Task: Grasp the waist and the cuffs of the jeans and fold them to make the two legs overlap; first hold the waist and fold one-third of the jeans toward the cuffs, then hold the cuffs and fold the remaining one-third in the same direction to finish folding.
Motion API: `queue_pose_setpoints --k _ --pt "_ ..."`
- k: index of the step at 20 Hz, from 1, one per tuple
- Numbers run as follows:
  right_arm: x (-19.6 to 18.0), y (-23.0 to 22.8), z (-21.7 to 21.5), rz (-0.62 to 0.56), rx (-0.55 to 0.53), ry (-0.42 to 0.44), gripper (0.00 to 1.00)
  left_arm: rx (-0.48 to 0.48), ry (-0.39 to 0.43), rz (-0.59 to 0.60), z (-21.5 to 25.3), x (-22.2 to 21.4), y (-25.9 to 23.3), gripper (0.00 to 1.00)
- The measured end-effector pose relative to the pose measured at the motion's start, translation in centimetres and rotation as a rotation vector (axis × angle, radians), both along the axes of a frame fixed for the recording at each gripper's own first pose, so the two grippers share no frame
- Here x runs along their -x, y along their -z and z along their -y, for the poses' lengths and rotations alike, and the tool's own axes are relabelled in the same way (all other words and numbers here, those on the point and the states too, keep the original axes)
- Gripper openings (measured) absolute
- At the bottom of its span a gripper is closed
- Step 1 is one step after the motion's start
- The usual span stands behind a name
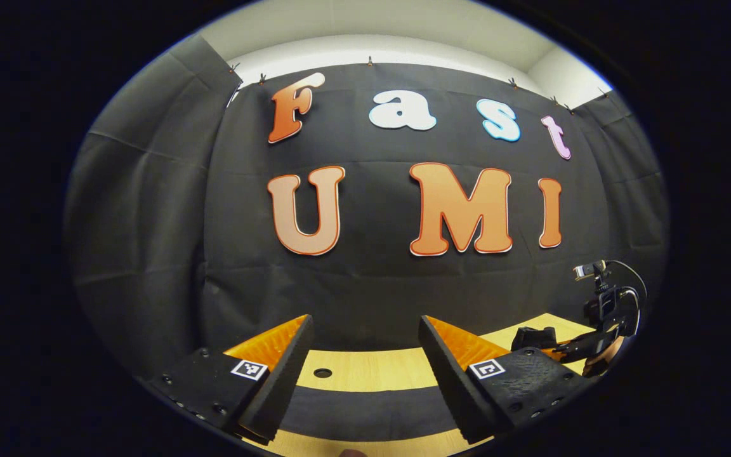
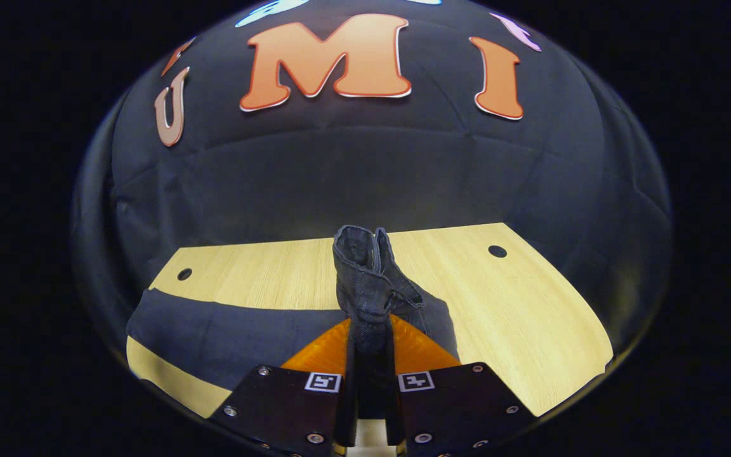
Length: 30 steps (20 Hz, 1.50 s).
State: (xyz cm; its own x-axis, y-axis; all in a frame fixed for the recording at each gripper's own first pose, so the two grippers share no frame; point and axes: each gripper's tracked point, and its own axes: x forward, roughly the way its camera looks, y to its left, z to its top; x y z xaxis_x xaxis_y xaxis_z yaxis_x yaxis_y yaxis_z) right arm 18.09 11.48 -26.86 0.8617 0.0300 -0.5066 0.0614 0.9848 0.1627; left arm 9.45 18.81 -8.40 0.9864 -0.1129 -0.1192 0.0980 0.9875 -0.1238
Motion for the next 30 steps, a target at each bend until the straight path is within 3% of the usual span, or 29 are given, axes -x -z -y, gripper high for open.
queue_pose_setpoints --k 6,8,9,10,12,14,16,20,23,24,27,28,30 --pt "0.5 4.1 -3.5 -0.104 0.020 -0.079 0.19 0.001 -0.048 -0.028 -2.1 0.7 0.9 0.99" --pt "1.0 5.4 -5.4 -0.165 -0.032 -0.102 0.31 0.002 -0.056 -0.042 -2.4 0.7 1.3 0.99" --pt "1.3 5.9 -6.0 -0.182 -0.047 -0.113 0.29 0.002 -0.059 -0.051 -2.5 0.7 1.6 0.99" --pt "1.5 6.1 -6.6 -0.194 -0.051 -0.124 0.45 0.007 -0.059 -0.064 -2.6 0.8 2.1 0.99" --pt "2.4 5.7 -9.1 -0.201 -0.120 -0.194 0.48 0.022 -0.049 -0.129 -2.5 0.8 3.9 0.99" --pt "2.9 4.9 -10.8 -0.181 -0.136 -0.227 0.75 0.045 -0.059 -0.182 -3.1 0.8 5.4 0.99" --pt "3.0 4.2 -11.1 -0.165 -0.138 -0.234 0.82 0.060 -0.094 -0.255 -4.1 0.5 7.3 0.99" --pt "3.3 1.3 -9.8 -0.102 -0.152 -0.185 0.88 0.121 -0.082 -0.476 -4.8 0.6 13.6 1.00" --pt "3.9 -1.5 -6.2 -0.030 -0.128 -0.110 0.90 0.151 -0.074 -0.650 -6.0 0.7 18.9 0.91" --pt "4.2 -2.3 -4.9 -0.007 -0.112 -0.082 0.92 0.181 -0.090 -0.698 -6.5 0.4 20.6 0.96" --pt "5.9 -4.8 -0.9 0.048 -0.057 -0.005 0.93 0.327 -0.135 -0.860 -7.6 0.3 25.4 0.96" --pt "6.6 -5.3 0.2 0.062 -0.036 0.018 0.94 0.379 -0.148 -0.915 -7.8 0.6 27.0 0.92" --pt "8.1 -6.4 2.2 0.086 0.004 0.056 0.95 0.435 -0.179 -1.016 -8.2 1.0 29.9 0.96"
